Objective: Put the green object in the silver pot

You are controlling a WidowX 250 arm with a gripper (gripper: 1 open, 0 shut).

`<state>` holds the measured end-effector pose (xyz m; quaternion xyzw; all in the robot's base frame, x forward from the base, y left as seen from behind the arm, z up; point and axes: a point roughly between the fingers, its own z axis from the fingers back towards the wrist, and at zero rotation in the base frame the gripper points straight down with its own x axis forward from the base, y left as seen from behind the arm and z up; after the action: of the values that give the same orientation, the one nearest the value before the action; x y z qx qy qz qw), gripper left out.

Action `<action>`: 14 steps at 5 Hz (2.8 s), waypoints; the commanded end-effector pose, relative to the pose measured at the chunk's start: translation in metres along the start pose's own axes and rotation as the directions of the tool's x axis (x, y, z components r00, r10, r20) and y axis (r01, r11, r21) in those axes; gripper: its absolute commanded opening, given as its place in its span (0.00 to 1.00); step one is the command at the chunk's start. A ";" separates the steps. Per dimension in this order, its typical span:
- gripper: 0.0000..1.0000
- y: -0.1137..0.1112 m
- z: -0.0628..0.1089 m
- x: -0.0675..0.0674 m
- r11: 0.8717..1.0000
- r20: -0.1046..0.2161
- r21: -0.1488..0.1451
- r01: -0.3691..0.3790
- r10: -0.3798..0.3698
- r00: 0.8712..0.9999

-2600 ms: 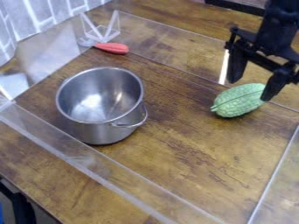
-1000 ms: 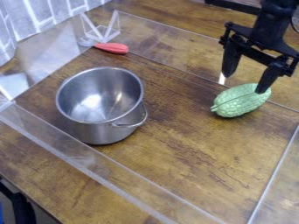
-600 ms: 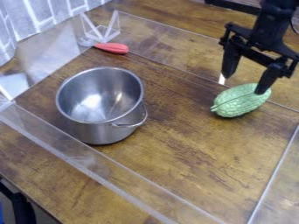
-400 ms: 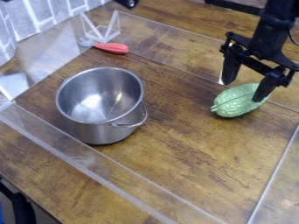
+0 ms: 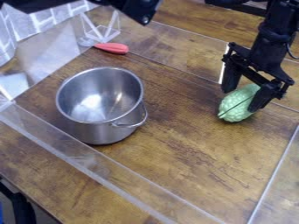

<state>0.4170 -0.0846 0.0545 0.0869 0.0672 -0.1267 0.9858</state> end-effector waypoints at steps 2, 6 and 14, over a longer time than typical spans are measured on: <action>0.00 -0.003 0.011 0.010 0.999 0.059 -0.005 0.038 -0.038 0.998; 0.00 0.001 0.004 0.011 0.999 0.055 -0.033 0.041 -0.039 0.998; 0.00 0.011 -0.012 0.013 0.997 0.017 -0.071 0.036 -0.035 0.999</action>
<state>0.4267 -0.0877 0.0359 0.0524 0.0769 -0.1544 0.9836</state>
